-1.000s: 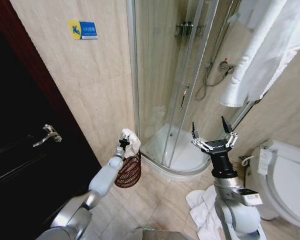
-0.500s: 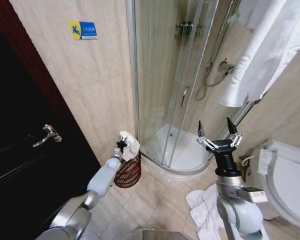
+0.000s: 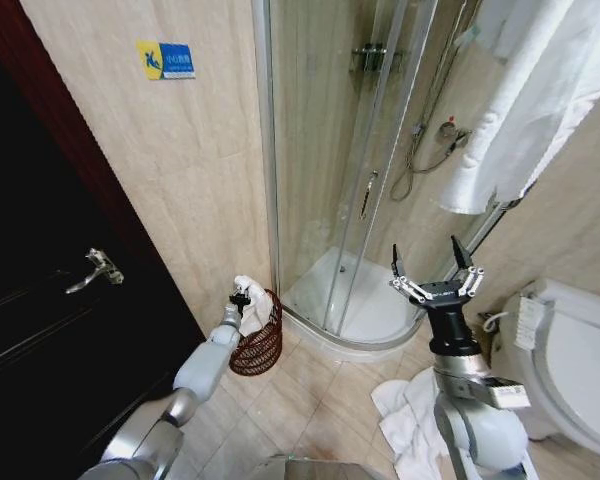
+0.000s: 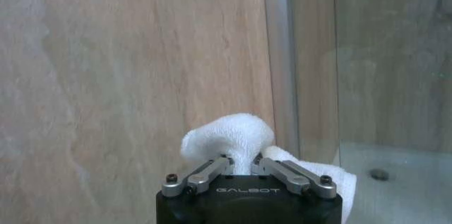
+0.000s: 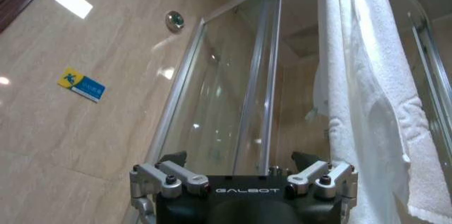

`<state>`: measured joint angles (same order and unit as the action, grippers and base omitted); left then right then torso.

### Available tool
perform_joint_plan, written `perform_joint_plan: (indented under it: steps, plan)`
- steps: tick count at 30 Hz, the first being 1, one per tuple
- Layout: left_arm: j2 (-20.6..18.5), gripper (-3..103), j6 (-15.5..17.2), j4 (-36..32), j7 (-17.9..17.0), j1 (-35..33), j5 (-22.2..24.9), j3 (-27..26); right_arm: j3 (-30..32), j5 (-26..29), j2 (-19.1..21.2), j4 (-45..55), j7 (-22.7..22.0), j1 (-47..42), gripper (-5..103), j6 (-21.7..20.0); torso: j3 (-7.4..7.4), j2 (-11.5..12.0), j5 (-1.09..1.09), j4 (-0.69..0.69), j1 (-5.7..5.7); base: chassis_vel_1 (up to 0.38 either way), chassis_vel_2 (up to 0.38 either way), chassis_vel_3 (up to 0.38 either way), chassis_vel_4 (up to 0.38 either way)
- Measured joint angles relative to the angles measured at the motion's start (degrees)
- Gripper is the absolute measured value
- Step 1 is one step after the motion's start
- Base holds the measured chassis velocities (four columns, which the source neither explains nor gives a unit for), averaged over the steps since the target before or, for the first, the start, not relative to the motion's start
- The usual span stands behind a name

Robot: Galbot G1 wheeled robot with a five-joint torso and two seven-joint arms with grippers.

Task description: Discard the used towel into the hamper.

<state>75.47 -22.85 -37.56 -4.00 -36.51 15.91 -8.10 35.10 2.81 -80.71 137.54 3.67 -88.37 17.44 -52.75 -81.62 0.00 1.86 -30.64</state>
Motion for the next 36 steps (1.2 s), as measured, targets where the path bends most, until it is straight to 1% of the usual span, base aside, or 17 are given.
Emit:
perform_joint_plan:
  steps: [4,7,10,17,20,21,25,28,36]
  plan:
    - [0.16,6,-0.06,0.32,0.41,-0.23,-0.02,-0.13,0.00,0.37,0.05,-0.13,-0.09,0.36,100,0.18,0.00,0.00,0.00,0.00,0.00,0.000,0.000,0.000,0.000]
    - [1.05,6,-1.00,1.15,1.07,-0.24,0.06,-0.56,-0.04,0.44,-0.10,-0.23,-0.11,0.80,100,0.55,0.00,0.00,0.00,0.00,0.00,0.000,0.000,0.000,0.000]
    - [1.54,6,-1.18,1.67,1.22,-0.28,-0.01,-0.55,-0.03,0.46,-0.07,-0.26,-0.13,0.85,100,0.87,0.00,0.00,0.00,0.00,0.00,0.000,0.000,0.000,0.000]
    - [3.06,6,-1.25,4.84,1.67,0.15,-0.67,-0.95,0.21,0.82,0.15,-0.35,0.05,0.65,100,2.10,0.00,0.00,0.00,0.00,0.00,0.000,0.000,0.000,0.000]
    - [3.30,6,-1.26,5.77,1.93,0.16,-0.60,-1.16,0.60,1.04,0.08,-0.08,1.91,0.49,100,1.98,0.00,0.00,0.00,0.00,0.00,0.000,0.000,0.000,0.000]
    - [3.30,6,-1.26,5.77,1.93,0.16,-0.60,-1.16,0.60,1.04,0.08,-0.08,1.91,0.49,100,1.98,0.00,0.00,0.00,0.00,0.00,0.000,0.000,0.000,0.000]
    - [3.39,6,-1.29,5.86,2.02,-0.24,-0.59,-1.36,0.44,1.16,-0.48,0.50,5.37,0.45,100,1.44,0.00,0.00,0.00,0.00,0.00,0.000,0.000,0.000,0.000]
    - [3.37,6,-1.32,5.68,2.02,-0.55,-0.57,-1.42,0.31,0.87,-0.59,0.17,6.63,0.64,100,1.94,0.00,0.00,0.00,0.00,0.00,0.000,0.000,0.000,0.000]
    - [3.14,6,-1.39,5.06,2.04,-1.68,-0.45,-1.93,0.57,1.02,-0.08,-0.34,6.61,0.66,100,3.31,0.00,-0.01,0.00,0.00,0.01,-0.019,0.016,0.012,-0.010]
